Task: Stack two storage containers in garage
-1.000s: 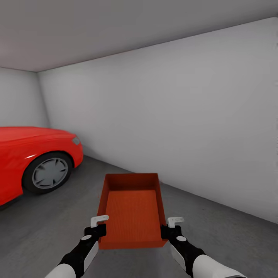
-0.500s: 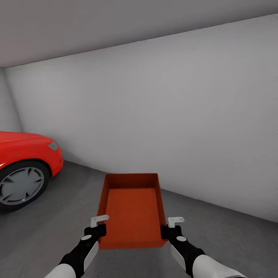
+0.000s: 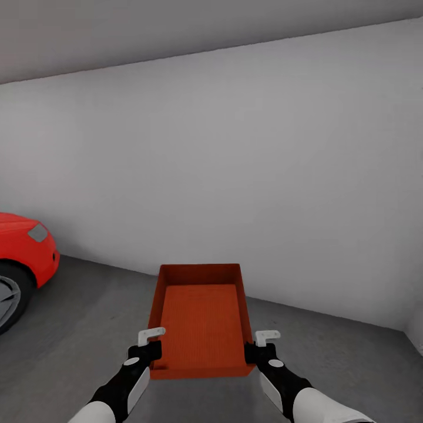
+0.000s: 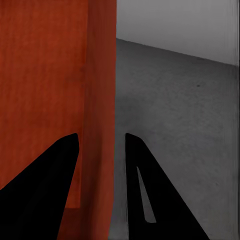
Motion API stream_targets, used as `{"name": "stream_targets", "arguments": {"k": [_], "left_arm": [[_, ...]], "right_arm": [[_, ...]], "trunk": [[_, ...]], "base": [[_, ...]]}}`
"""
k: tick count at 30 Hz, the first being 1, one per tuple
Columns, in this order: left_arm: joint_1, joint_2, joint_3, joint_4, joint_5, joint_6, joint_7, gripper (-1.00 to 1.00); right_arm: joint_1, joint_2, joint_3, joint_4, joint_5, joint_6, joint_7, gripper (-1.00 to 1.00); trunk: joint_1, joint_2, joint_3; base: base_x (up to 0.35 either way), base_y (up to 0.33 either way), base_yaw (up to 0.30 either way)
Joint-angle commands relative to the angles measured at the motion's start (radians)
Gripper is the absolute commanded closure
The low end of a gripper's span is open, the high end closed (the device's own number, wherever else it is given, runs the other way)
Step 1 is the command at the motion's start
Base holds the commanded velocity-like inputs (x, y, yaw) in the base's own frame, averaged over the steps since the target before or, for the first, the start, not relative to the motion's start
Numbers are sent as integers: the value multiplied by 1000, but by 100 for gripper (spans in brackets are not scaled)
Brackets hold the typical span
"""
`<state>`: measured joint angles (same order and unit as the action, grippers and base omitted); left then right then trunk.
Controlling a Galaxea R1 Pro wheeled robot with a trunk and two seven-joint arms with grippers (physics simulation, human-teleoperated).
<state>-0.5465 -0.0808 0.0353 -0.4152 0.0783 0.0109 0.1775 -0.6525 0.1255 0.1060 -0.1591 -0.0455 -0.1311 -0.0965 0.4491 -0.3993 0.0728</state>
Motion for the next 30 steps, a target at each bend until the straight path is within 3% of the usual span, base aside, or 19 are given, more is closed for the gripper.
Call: {"name": "stream_targets", "arguments": {"k": [1, 18, 30], "left_arm": [[0, 15, 15, -5, -9, -8, 10, 100], [-1, 15, 15, -5, -9, -8, 10, 100], [0, 15, 15, -5, -9, -8, 10, 100]], "right_arm": [[0, -12, -9, 4, -10, -4, -8, 100], [0, -12, -9, 4, -10, -4, -8, 100], [0, -12, -9, 4, -10, 3, -5, 100]], "trunk": [[1, -1, 0], [1, -1, 0], [1, -1, 0]], "base": [[320, 0, -242], [320, 0, -236], [320, 0, -23]]}}
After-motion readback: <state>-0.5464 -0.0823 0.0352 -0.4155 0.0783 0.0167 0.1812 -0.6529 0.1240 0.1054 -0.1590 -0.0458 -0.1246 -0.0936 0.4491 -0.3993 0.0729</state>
